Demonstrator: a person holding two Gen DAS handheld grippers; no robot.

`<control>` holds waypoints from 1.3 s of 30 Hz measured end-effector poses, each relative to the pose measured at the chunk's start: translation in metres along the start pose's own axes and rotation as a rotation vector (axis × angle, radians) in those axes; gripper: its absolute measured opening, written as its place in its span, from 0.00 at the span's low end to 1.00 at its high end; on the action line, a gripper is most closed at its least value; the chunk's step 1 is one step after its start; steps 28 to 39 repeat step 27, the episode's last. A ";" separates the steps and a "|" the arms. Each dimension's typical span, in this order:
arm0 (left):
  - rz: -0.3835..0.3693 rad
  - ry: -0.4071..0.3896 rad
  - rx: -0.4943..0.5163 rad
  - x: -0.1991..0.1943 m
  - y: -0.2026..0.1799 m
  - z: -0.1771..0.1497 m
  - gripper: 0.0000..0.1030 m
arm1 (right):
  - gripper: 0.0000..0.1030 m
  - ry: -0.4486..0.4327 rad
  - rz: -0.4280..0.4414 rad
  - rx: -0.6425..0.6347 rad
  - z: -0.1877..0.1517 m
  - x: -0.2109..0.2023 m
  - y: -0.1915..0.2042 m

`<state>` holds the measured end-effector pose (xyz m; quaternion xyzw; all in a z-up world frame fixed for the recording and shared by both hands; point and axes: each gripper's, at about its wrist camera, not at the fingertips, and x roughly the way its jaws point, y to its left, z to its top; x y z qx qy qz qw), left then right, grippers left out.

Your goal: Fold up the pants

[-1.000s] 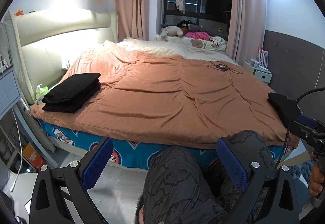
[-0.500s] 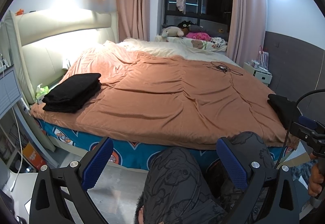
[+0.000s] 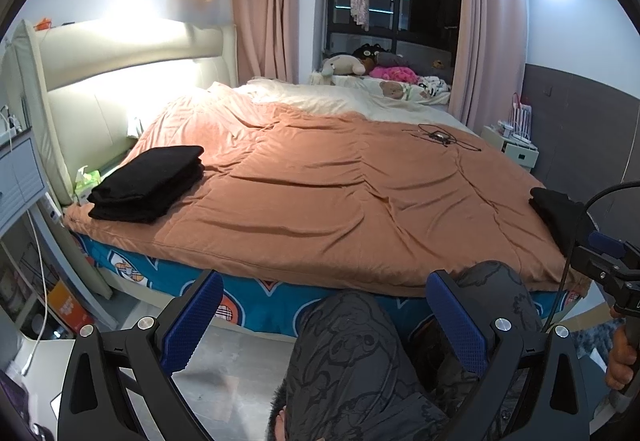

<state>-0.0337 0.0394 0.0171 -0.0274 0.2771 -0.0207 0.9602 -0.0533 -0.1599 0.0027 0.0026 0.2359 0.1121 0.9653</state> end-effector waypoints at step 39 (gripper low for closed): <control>0.009 -0.018 -0.013 -0.007 -0.001 -0.003 0.99 | 1.00 -0.002 0.001 -0.001 -0.005 0.000 0.009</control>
